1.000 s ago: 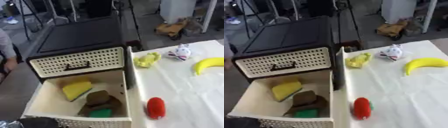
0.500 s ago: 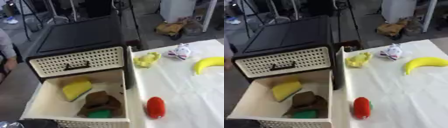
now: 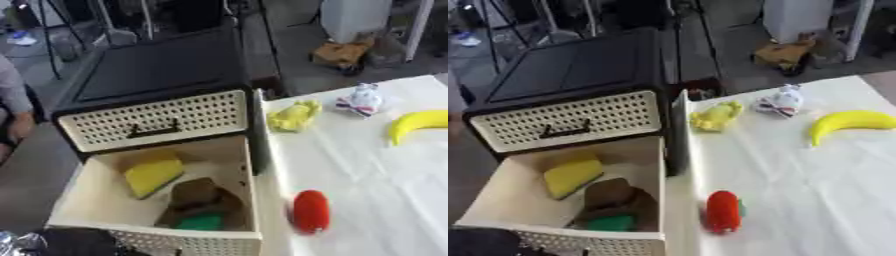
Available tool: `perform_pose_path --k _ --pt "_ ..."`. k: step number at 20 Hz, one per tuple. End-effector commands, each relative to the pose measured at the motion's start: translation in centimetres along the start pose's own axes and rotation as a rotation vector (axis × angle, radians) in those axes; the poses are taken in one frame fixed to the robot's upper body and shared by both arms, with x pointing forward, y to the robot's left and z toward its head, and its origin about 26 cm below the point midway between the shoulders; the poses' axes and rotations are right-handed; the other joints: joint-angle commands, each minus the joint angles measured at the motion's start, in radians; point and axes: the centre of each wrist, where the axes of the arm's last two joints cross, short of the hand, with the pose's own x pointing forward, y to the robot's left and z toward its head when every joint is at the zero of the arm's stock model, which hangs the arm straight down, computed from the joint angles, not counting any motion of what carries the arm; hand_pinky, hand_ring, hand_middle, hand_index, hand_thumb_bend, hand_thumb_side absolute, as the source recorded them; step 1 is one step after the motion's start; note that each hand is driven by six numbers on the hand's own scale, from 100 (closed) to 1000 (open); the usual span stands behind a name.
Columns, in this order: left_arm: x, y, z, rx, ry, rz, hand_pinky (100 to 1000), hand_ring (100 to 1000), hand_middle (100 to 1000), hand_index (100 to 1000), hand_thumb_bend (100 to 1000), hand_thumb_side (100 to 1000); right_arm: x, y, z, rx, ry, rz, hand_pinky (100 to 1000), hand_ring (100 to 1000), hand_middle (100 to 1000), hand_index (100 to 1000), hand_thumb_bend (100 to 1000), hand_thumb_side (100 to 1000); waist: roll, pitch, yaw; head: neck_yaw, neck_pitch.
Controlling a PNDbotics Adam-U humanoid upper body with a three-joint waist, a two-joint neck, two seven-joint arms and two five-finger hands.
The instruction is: Pick up objects from table and place into drawer.
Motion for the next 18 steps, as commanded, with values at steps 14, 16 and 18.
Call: perform_pose_path --k 14,16,18 --pt "0.41 0.15 0.25 -0.093 0.009 -0.169 100 100 100 931 100 505 0.45 0.02 -0.74 0.009 -0.013 0.002 652 803 702 849 100 1000 -0.002 -0.021 -0.002 0.003 -0.011" --pt "0.43 0.33 0.28 -0.095 0.012 -0.221 100 100 100 985 100 505 0.44 0.05 -0.73 0.011 -0.012 0.001 652 804 703 849 100 1000 -0.002 -0.021 0.000 0.004 -0.010" --pt "0.45 0.44 0.28 -0.096 0.017 -0.287 100 100 100 989 100 505 0.43 0.08 -0.71 0.013 -0.010 0.000 652 804 702 849 100 1000 -0.003 -0.021 0.002 0.004 -0.010"
